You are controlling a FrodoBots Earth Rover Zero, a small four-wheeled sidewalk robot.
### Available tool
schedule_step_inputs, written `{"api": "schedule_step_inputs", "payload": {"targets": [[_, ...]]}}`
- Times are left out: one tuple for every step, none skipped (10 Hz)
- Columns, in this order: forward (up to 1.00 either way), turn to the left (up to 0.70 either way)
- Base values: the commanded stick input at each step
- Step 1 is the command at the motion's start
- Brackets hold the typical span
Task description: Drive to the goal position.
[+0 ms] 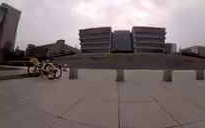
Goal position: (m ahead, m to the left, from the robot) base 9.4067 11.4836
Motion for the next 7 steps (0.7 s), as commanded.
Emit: {"api": "schedule_step_inputs", "payload": {"targets": [[1.0, 0.0], [1.0, 0.0], [1.0, 0.0], [1.0, 0.0], [1.0, 0.0], [1.0, 0.0], [1.0, 0.24]]}}
